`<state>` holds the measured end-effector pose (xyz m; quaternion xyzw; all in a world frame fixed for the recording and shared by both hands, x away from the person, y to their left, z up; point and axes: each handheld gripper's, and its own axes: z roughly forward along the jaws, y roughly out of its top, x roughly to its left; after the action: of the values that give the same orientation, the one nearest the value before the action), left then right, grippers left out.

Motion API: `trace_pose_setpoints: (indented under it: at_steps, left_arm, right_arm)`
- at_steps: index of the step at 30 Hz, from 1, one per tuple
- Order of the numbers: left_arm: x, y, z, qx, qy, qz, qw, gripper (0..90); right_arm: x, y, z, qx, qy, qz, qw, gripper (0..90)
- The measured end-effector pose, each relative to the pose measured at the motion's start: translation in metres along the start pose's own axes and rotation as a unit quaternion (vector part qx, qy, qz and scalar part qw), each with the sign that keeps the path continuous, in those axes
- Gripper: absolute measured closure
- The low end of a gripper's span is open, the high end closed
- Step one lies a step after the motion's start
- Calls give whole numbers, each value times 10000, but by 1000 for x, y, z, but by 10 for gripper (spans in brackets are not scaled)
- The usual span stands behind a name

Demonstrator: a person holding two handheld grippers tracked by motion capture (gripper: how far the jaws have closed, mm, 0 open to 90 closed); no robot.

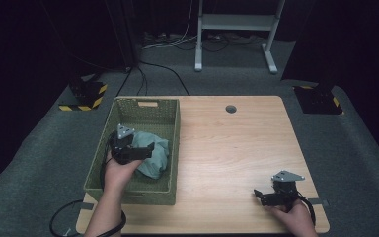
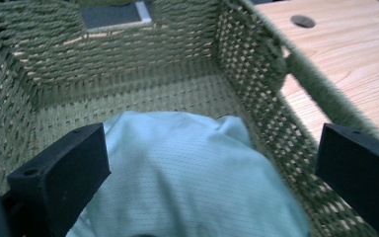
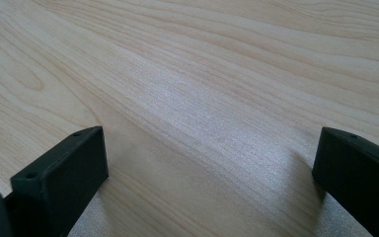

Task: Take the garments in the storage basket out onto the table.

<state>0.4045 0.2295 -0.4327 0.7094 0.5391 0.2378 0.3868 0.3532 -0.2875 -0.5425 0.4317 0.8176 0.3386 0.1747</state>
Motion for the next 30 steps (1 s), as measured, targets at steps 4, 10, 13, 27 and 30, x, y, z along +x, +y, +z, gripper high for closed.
trace_pose_setpoints:
  at_steps: [4, 10, 13, 27, 30]
  left_arm:
    - [7, 1, 3, 111, 90, -48, 9999, 3]
    - [13, 3, 6, 157, 83, -79, 9998, 8]
    - [13, 5, 9, 273, 99, -2, 9996, 8]
    - [15, 1, 24, 758, 315, -27, 9966, 7]
    - [19, -2, 30, 947, 299, -80, 9950, 7]
  right_arm:
    - [-1, 0, 0, -14, 39, 32, 10000, 0]
    - [-1, 0, 0, -18, 60, 28, 10000, 0]
    - [-2, 0, 0, -29, 81, 46, 10000, 0]
    - [-2, 0, 0, -38, 159, 37, 9999, 0]
    - [-1, 0, 0, -28, 134, 13, 9999, 0]
